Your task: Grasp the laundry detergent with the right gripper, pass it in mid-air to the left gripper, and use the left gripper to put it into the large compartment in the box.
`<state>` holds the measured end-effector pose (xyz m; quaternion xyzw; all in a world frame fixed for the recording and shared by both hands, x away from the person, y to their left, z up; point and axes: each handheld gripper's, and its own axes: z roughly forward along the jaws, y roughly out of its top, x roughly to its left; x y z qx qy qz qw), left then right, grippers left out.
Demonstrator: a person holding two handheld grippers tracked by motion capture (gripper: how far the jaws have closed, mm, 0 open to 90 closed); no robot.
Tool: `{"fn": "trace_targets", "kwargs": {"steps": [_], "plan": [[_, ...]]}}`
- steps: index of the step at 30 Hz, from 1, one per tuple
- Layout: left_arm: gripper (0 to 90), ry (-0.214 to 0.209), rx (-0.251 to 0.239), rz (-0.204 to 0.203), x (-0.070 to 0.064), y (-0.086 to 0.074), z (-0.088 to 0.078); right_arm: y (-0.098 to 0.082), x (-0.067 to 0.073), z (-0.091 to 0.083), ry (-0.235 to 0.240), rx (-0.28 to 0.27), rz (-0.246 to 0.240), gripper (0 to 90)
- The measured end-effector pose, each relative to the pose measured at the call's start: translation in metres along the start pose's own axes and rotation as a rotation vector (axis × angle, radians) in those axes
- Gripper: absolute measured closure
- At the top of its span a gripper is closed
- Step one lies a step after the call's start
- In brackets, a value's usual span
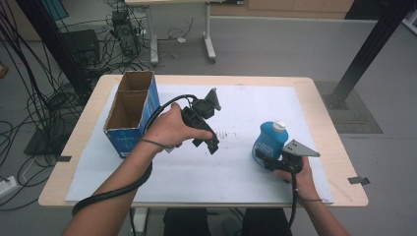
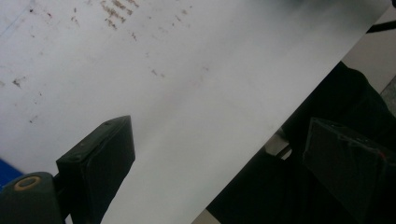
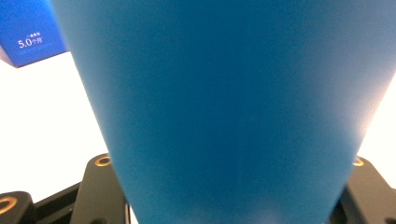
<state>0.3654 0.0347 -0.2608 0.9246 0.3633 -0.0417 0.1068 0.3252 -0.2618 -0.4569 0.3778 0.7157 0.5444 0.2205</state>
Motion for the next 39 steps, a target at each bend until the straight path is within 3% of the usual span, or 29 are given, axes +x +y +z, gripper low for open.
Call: {"fn": "trace_targets", "kwargs": {"steps": [9, 17, 19, 20, 23, 30, 39], "plan": [[9.2, -0.007, -0.003, 0.022, 0.005, -0.003, -0.011, 0.005, -0.005, 0.005, 0.044, 0.022, 0.007, 40.3], [9.1, -0.014, -0.007, 0.062, 0.009, -0.005, -0.021, 0.021, -0.006, 0.008, 0.154, 0.039, 0.007, 40.4], [9.0, -0.022, -0.006, 0.083, 0.009, -0.004, -0.025, 0.031, -0.006, 0.009, 0.21, 0.045, 0.004, 40.4], [9.0, -0.022, -0.006, 0.083, 0.009, -0.004, -0.025, 0.031, -0.006, 0.009, 0.21, 0.045, 0.004, 40.4], [9.0, -0.031, -0.007, 0.112, 0.009, -0.002, -0.029, 0.047, -0.005, 0.009, 0.281, 0.046, -0.035, 40.4], [9.1, -0.059, -0.022, 0.16, 0.009, 0.0, -0.041, 0.071, -0.001, 0.013, 0.368, 0.038, -0.069, 40.4], [9.0, -0.06, -0.029, 0.197, 0.007, 0.002, -0.058, 0.093, 0.006, 0.024, 0.468, 0.04, -0.1, 40.4]]}}
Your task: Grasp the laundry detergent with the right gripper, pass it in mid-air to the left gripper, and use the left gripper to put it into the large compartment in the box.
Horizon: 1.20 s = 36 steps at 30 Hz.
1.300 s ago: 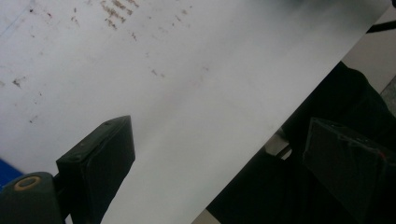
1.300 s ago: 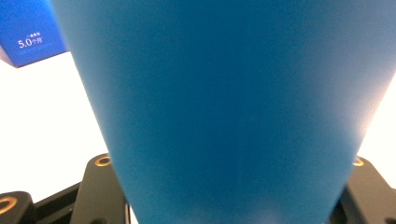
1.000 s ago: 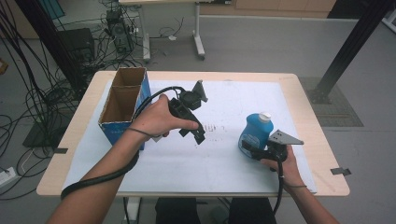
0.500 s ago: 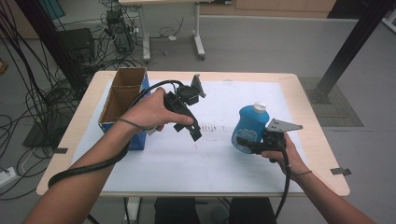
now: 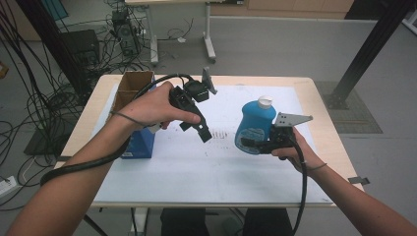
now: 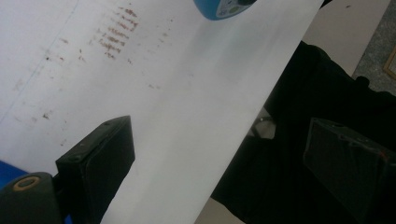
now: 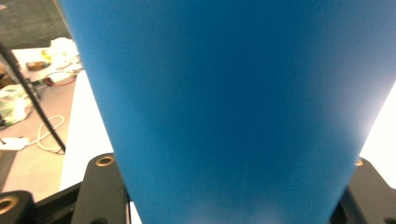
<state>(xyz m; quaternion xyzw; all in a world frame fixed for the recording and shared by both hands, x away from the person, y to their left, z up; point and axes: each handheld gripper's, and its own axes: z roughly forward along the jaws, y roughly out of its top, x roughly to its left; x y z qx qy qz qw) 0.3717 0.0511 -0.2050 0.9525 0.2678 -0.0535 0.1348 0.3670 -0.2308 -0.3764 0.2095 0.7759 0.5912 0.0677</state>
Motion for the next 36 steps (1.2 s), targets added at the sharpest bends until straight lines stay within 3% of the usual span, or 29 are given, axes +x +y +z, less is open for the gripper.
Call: {"fn": "trace_targets", "kwargs": {"steps": [6, 14, 26, 36], "plan": [[9.2, 0.0, 0.0, 0.026, -0.002, 0.001, -0.008, 0.014, 0.004, 0.007, 0.071, 0.015, -0.03, 40.4], [9.2, -0.002, -0.002, 0.103, -0.009, 0.005, -0.021, 0.028, 0.012, 0.018, 0.149, 0.016, -0.059, 40.5], [9.4, 0.009, 0.042, 0.213, -0.02, 0.014, -0.03, 0.043, 0.025, 0.032, 0.231, 0.02, -0.087, 40.5], [9.4, 0.007, 0.068, 0.251, -0.028, 0.022, -0.037, 0.053, 0.037, 0.039, 0.284, 0.025, -0.116, 40.5]]}}
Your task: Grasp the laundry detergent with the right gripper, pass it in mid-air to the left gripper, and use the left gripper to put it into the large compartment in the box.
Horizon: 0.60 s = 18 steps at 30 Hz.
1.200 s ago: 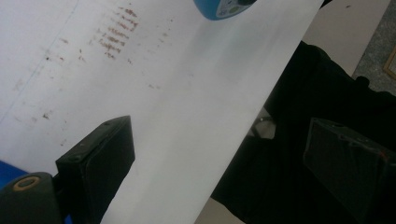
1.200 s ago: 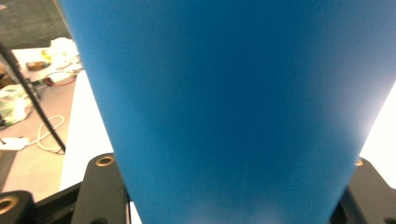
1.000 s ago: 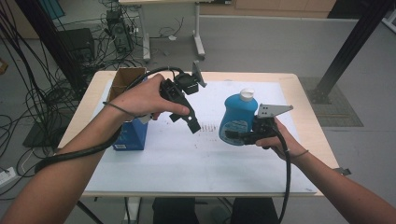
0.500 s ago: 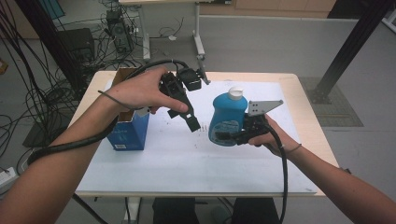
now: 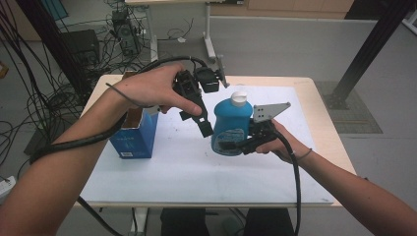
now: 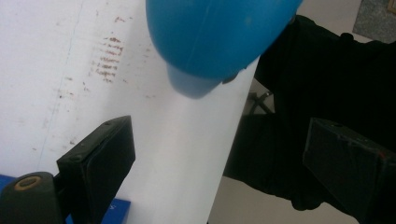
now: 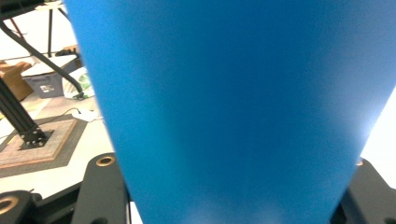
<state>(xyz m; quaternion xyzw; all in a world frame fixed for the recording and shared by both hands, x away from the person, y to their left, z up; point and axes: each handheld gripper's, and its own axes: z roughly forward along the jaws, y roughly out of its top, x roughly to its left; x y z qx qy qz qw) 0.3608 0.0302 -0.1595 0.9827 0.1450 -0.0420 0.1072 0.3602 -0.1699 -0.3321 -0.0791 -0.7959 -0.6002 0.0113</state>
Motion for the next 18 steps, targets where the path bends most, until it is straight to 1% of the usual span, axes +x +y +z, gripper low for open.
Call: {"fn": "trace_targets", "kwargs": {"steps": [4, 6, 7, 9, 10, 12, 13, 15, 16, 18], "plan": [[9.4, 0.001, 0.011, 0.012, -0.004, 0.004, -0.002, 0.004, 0.002, 0.004, 0.018, 0.003, -0.014, 40.5], [9.4, 0.003, 0.02, 0.028, -0.006, 0.006, -0.005, 0.007, 0.005, 0.007, 0.033, 0.01, -0.025, 40.5], [9.4, 0.004, 0.019, 0.029, -0.007, 0.007, -0.005, 0.008, 0.005, 0.009, 0.04, 0.009, -0.026, 40.5], [9.4, 0.003, 0.019, 0.036, -0.008, 0.008, -0.006, 0.009, 0.006, 0.01, 0.042, 0.011, -0.027, 40.6], [9.5, 0.006, 0.027, 0.046, -0.009, 0.009, -0.007, 0.01, 0.007, 0.012, 0.05, 0.013, -0.034, 40.5], [9.4, 0.008, 0.029, 0.044, -0.01, 0.01, -0.007, 0.011, 0.008, 0.014, 0.053, 0.015, -0.036, 40.5], [9.5, 0.01, 0.038, 0.052, -0.011, 0.011, -0.007, 0.012, 0.008, 0.016, 0.064, 0.017, -0.039, 40.5], [9.5, 0.012, 0.042, 0.057, -0.012, 0.012, -0.008, 0.013, 0.009, 0.017, 0.067, 0.018, -0.041, 40.5], [9.5, 0.012, 0.047, 0.065, -0.013, 0.013, -0.008, 0.014, 0.009, 0.02, 0.069, 0.019, -0.05, 40.5], [9.5, 0.014, 0.055, 0.076, -0.014, 0.015, -0.008, 0.014, 0.01, 0.022, 0.073, 0.021, -0.05, 40.5]]}}
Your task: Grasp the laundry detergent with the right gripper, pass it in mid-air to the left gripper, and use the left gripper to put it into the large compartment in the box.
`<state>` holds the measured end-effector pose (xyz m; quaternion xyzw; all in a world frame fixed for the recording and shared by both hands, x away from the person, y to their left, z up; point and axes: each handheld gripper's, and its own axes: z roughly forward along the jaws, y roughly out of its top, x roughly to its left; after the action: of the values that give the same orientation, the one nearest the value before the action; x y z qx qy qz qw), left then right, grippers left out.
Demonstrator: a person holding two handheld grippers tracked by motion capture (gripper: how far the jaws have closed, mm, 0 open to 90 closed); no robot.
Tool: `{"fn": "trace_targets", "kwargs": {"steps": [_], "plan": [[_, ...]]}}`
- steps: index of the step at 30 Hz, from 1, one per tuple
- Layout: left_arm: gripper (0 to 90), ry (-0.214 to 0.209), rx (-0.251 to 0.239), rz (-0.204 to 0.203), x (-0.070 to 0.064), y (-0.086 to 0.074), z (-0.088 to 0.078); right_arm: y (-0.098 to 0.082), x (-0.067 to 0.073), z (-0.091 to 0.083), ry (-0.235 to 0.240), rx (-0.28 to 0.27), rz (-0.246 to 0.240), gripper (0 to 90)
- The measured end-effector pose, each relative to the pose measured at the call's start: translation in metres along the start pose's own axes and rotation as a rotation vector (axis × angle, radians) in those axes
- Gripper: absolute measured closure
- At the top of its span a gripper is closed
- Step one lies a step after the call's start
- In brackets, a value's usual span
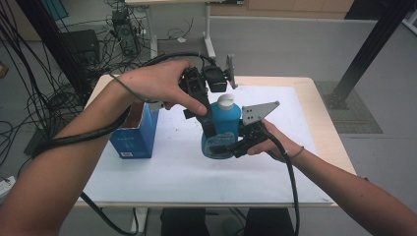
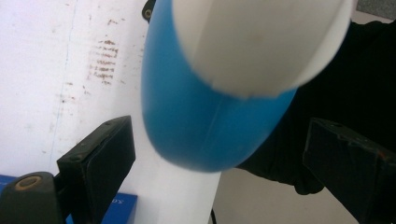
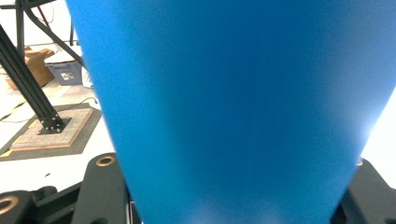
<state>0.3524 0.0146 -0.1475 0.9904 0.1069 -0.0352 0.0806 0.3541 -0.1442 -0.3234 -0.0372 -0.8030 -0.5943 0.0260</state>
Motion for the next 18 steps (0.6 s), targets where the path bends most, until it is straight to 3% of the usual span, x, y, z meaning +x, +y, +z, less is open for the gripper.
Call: {"fn": "trace_targets", "kwargs": {"steps": [18], "plan": [[9.5, 0.004, -0.013, 0.025, -0.006, 0.009, -0.001, 0.004, 0.004, 0.014, 0.023, 0.008, -0.019, 40.5]]}}
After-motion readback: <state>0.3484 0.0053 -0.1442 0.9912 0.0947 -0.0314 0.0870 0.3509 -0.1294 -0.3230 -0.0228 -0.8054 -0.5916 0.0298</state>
